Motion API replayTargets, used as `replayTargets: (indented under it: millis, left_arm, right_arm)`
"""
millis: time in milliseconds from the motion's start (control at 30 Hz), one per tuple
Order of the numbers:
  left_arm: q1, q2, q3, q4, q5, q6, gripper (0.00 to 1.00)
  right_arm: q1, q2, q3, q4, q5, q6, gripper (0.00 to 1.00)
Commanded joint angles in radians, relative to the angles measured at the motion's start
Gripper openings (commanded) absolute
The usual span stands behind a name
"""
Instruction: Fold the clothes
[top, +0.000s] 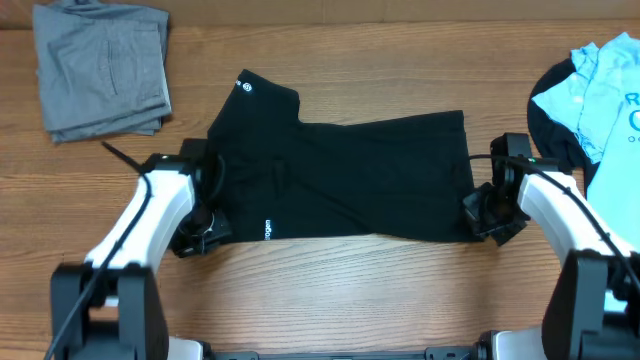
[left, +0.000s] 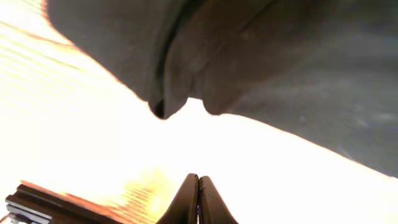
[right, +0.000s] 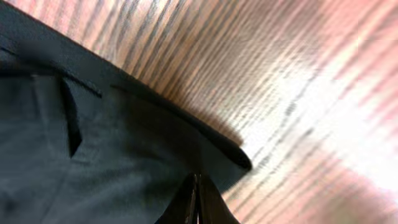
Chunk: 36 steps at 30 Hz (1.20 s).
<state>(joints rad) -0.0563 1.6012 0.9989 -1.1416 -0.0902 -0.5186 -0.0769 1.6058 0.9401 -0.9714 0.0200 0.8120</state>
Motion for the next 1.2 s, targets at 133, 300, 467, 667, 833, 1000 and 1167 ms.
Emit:
replayTargets:
  millis: [133, 300, 467, 667, 833, 1000, 1167]
  left_arm:
    - [-0.015, -0.271, -0.005, 0.062, 0.016, 0.018, 0.27]
    - [-0.016, -0.365, 0.042, 0.236, 0.204, 0.130, 0.92]
    - [-0.016, -0.299, 0.172, 0.342, 0.222, 0.181, 0.99]
    - [-0.018, -0.044, 0.438, 0.349, 0.219, 0.281, 1.00]
    - [-0.016, 0.291, 0.770, 0.313, 0.213, 0.361, 1.00]
    - [-0.017, 0.531, 0.994, 0.305, 0.173, 0.430, 1.00]
    - [-0.017, 0.690, 1.092, 0.332, 0.150, 0.507, 1.00]
  right_arm:
    - [-0.003, -0.192, 0.014, 0.028, 0.046, -0.031, 0.10]
    - [-0.003, -0.260, 0.113, 0.136, -0.103, -0.257, 1.00]
    - [-0.003, -0.229, 0.251, 0.223, -0.274, -0.370, 1.00]
    - [-0.003, -0.079, 0.413, 0.230, -0.283, -0.424, 1.00]
    - [-0.004, 0.085, 0.501, 0.239, -0.280, -0.446, 1.00]
    - [-0.004, 0.176, 0.505, 0.242, -0.243, -0.473, 1.00]
    - [-0.004, 0.236, 0.503, 0.241, -0.217, -0.477, 1.00]
